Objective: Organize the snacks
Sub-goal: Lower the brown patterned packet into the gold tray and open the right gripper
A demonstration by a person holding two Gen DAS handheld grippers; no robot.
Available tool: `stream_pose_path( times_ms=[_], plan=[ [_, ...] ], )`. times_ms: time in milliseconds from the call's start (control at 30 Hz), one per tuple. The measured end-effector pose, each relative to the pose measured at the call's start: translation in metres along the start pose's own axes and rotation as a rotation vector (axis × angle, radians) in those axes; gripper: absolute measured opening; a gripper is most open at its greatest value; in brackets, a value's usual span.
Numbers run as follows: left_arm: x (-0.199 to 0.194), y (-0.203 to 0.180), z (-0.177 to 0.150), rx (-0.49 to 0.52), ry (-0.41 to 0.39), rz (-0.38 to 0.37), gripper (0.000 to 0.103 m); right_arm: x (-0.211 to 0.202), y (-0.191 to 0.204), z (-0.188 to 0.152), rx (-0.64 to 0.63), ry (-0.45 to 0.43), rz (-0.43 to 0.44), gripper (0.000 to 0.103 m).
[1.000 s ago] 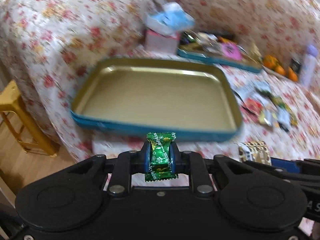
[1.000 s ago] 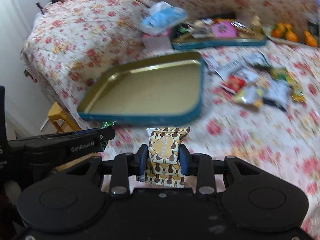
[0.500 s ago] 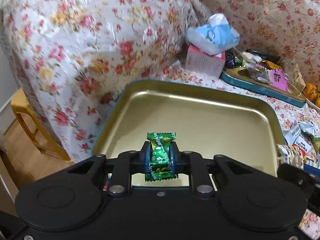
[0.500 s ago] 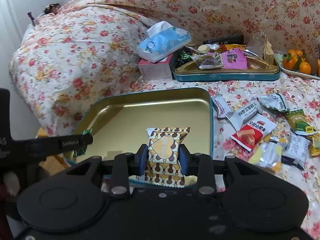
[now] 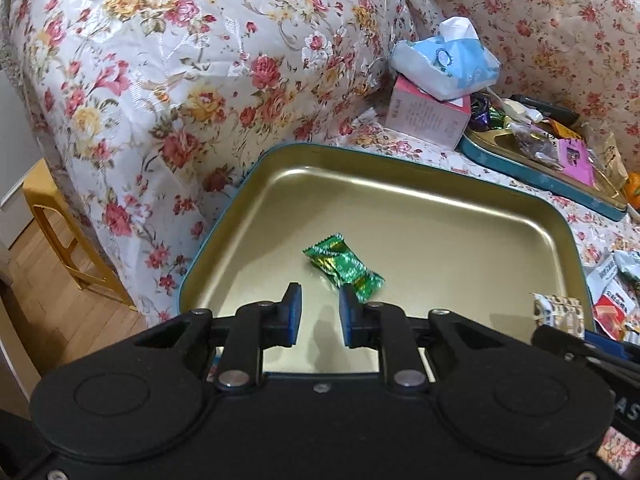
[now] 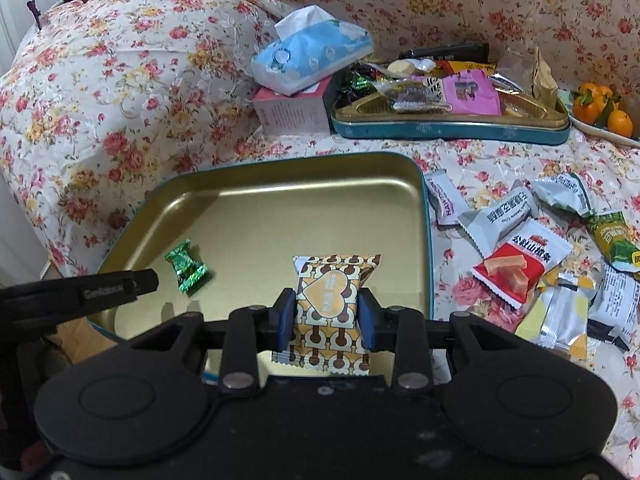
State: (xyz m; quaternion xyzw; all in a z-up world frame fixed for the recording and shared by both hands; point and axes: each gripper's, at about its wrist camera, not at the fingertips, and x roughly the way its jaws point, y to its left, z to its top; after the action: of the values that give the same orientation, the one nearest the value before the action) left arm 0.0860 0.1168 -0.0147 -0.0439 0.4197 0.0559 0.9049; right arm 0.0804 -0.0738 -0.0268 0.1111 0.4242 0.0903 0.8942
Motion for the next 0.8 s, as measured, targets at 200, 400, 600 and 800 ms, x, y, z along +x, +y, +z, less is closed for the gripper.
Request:
stream_pose_path(
  times_ms=[200,400,600,800],
  plan=[
    [-0.013,0.000,-0.014,0.005,0.000,0.004,0.028,-0.002,-0.001,-0.004,-0.005,-0.009,-0.003,0.036],
    [-0.027,-0.008,-0.024,0.022,-0.014,-0.005,0.028,-0.022,-0.011,-0.012,0.020,-0.054,-0.005,0.038],
    [-0.045,-0.031,-0.035,0.090,-0.049,-0.040,0.031,-0.062,-0.037,-0.036,0.076,-0.158,-0.050,0.054],
    [-0.055,-0.064,-0.051,0.172,-0.042,-0.114,0.032,-0.101,-0.065,-0.060,0.088,-0.255,-0.151,0.072]
  ],
)
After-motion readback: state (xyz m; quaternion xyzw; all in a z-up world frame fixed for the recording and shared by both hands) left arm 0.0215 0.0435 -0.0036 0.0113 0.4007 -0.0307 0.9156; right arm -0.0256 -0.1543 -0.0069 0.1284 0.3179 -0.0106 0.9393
